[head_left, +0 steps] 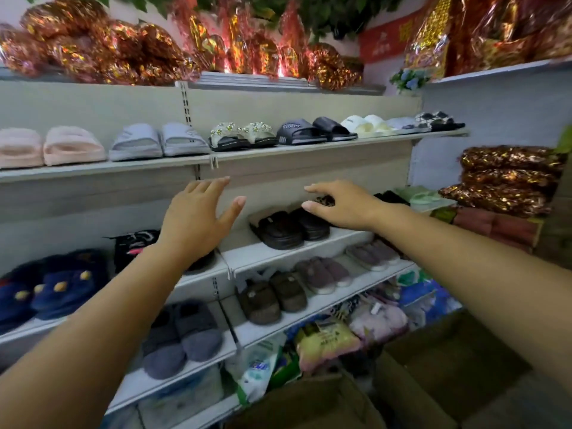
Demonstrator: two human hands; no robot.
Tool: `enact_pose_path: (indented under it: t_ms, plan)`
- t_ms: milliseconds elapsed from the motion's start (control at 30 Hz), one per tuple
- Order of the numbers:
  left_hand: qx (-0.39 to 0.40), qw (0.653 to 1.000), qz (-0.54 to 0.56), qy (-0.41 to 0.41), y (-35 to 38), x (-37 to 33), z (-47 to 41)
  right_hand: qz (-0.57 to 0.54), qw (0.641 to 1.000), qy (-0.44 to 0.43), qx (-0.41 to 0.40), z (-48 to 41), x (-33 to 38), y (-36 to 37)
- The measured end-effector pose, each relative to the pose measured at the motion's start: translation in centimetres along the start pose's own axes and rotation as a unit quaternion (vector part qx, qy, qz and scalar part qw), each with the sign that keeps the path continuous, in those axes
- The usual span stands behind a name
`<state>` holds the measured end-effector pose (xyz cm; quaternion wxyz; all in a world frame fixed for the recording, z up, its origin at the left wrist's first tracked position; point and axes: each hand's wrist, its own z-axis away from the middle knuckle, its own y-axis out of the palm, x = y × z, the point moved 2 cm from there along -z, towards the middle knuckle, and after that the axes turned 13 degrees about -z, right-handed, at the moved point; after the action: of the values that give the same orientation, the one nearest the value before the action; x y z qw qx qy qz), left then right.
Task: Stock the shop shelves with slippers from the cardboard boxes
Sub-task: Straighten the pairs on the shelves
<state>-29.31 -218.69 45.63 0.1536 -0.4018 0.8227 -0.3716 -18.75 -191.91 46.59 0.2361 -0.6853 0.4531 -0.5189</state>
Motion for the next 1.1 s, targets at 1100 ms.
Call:
enact_pose_path:
  t_ms: [1100]
  plan:
    - [0.149, 0.984, 0.070, -0.061, 24.6, -27.4, -7.3, -0.035, 0.996, 0.070, 0.050, 2.3, -34.9, -7.5]
